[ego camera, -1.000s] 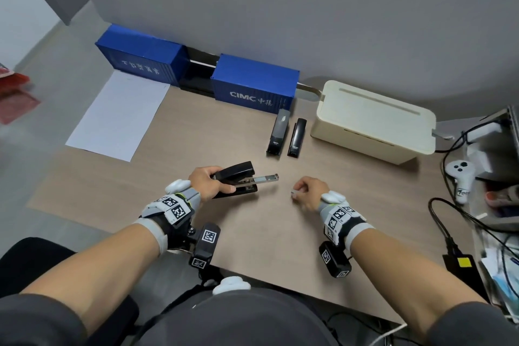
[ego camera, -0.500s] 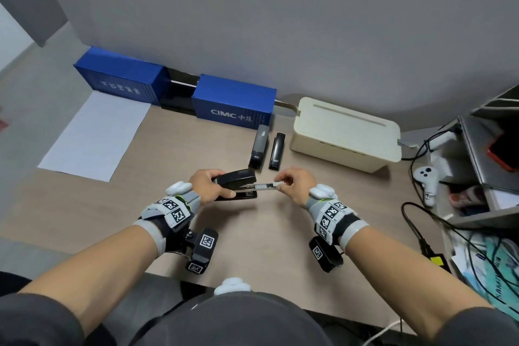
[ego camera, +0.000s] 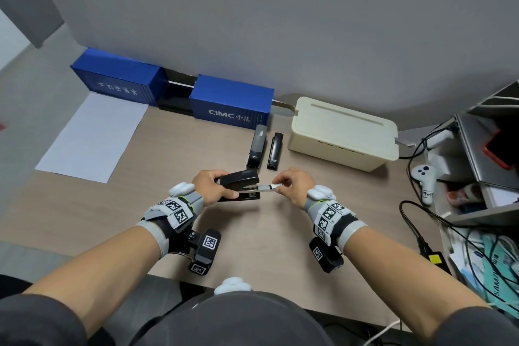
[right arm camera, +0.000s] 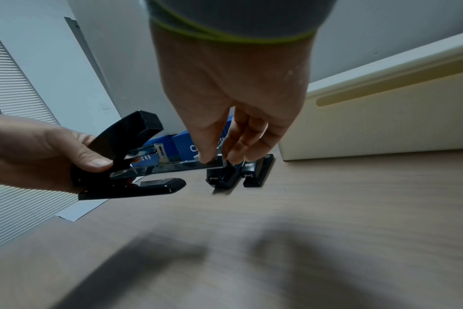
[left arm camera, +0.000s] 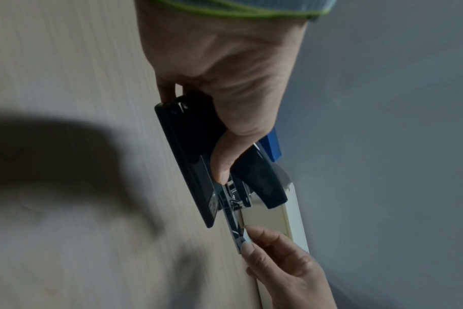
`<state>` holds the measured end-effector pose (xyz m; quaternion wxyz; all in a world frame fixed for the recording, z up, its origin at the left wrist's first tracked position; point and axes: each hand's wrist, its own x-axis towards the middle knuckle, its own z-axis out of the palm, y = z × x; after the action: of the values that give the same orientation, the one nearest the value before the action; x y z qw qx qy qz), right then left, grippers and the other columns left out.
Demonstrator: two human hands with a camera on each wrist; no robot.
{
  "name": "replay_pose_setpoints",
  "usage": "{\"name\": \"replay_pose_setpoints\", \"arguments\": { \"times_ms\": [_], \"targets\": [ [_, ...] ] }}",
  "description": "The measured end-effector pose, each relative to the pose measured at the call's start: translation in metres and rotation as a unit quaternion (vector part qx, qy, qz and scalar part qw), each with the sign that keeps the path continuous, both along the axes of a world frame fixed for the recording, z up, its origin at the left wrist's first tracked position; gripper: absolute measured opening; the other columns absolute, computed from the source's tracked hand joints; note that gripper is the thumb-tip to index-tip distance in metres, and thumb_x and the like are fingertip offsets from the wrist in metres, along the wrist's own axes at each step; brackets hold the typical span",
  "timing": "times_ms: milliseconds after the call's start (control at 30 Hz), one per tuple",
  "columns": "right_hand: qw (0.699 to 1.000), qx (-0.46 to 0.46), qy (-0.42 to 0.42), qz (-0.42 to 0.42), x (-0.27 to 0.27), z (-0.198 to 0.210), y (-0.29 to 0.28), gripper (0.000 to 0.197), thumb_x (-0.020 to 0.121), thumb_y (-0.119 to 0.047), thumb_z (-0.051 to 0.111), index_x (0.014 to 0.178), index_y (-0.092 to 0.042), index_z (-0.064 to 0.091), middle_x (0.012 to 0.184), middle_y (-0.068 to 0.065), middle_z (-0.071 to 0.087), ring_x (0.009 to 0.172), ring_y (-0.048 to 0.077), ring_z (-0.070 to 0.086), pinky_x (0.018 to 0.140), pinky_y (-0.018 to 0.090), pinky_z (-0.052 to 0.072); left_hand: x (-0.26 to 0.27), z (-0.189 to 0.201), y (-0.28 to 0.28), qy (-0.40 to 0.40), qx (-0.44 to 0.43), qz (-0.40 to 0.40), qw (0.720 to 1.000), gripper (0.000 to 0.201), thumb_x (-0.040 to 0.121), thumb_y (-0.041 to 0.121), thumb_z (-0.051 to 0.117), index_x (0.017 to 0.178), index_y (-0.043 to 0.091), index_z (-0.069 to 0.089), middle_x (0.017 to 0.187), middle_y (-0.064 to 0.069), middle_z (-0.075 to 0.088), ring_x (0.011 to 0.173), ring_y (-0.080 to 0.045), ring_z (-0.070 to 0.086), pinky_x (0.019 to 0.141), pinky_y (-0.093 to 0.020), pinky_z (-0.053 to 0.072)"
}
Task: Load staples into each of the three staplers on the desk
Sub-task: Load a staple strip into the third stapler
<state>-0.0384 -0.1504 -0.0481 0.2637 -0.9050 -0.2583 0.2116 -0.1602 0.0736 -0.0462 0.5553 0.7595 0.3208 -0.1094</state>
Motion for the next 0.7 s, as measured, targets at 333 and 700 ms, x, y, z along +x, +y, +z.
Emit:
{"name": "replay_pose_setpoints", "arguments": {
  "times_ms": [333,700],
  "targets": [
    [1.000,0.003,0.005,-0.004,-0.0011,-0.0050,0.0039,0.017,0.077,-0.021,0.074,0.095,-0.022,0.075,0.091,0.002,0.061,0.076,0.012,0.054,0.071,0.019,0.038,-0.0009,0.0022,0.0003,-0.008,-0.016,0.006,1.000,0.034,0.049,0.023,0.086,0.077,0.041,0.076,0.077,0.004,0.073,0.080,-0.019,0.065,0.088,-0.035,0.054],
    [0.990,0.046,0.080,-0.108,0.0055,-0.0021,-0.0028,0.021,0.079,-0.021,0.073,0.099,-0.024,0.068,0.081,-0.005,0.067,0.078,0.015,0.063,0.076,0.024,0.048,0.0007,0.0035,0.0000,-0.007,-0.050,0.040,0.998,0.035,0.054,0.014,0.090,0.085,0.026,0.077,0.078,0.001,0.070,0.077,-0.019,0.062,0.077,-0.028,0.050]
  ]
}}
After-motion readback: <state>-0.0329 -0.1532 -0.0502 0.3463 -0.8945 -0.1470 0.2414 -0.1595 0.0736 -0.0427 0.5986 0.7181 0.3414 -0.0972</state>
